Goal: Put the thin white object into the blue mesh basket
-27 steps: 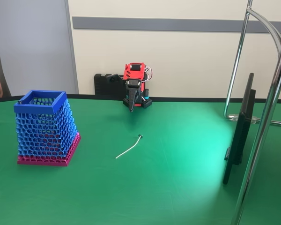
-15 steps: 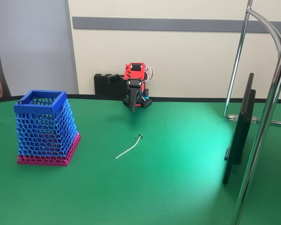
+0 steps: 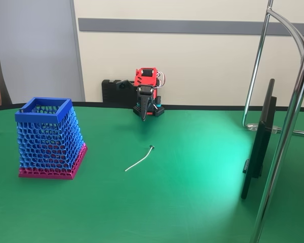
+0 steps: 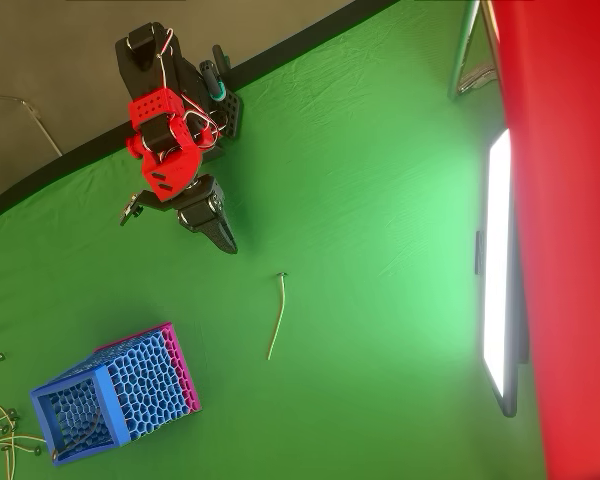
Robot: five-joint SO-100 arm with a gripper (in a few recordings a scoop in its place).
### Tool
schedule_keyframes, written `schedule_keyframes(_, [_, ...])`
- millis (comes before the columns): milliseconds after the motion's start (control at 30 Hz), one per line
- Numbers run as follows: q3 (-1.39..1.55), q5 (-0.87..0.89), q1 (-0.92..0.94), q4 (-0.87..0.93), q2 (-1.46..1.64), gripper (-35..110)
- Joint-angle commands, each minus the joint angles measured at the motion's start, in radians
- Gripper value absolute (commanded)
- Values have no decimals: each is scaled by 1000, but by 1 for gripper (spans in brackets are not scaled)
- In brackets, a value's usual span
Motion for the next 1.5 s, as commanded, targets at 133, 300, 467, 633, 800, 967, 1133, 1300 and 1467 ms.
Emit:
schedule_keyframes(133, [2, -2, -9, -21, -25, 1])
schedule_keyframes(300, [-12, 2, -9, -61, -94, 1])
schedule_keyframes(467, [-15, 9, -6, -95, -126, 1])
schedule_keyframes(633, [-61, 21, 5, -187, -268, 1])
schedule_keyframes(800, [-130, 35, 0, -195, -362, 1])
schedule_keyframes(967, [-184, 18, 0, -199, -445, 1])
schedule_keyframes(1133, [-245, 28, 25, -202, -515, 1])
schedule_keyframes(1300, [-328, 26, 41, -202, -611, 1])
schedule_keyframes(1467, [-434, 11, 49, -187, -739, 1])
